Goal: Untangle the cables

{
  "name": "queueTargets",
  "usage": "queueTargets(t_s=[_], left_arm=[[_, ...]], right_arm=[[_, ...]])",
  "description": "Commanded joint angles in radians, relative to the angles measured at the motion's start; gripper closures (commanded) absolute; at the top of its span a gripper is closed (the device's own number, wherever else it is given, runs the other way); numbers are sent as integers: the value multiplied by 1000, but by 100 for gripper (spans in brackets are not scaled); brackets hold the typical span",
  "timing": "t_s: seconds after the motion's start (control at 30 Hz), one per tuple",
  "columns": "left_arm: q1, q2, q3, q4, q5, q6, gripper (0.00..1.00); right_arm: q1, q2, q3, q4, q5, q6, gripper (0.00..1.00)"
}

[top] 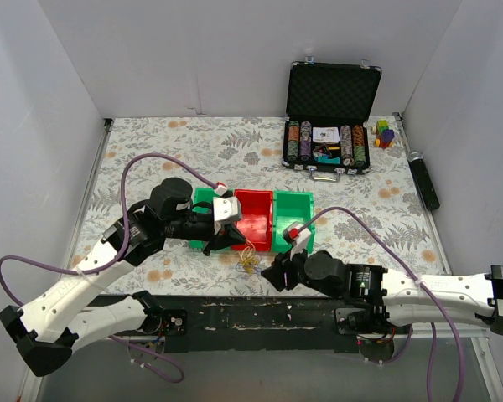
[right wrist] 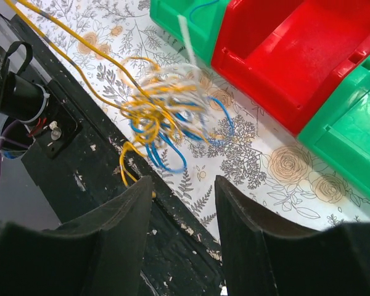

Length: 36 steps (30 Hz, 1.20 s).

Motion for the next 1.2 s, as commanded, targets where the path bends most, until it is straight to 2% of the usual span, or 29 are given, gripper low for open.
queueTargets(t_s=[0.0,0.3,0.9,1.03,1.17], left_arm=[[4,-19,2,49,56,-16,100],[4,-26,8,29,92,-26,100],[4,-20,8,51,99,-62,100],[4,-17,17,40,86,-58,100],[3,-25,17,29,77,-54,100]], right_arm=[[4,1,39,112,-16,-62,46],[10,36,97,154,132,-112,46],[39,101,162,184,142,-161,45],[39,98,189,93,204,-140,44],[39,8,148,50,239,-109,41]])
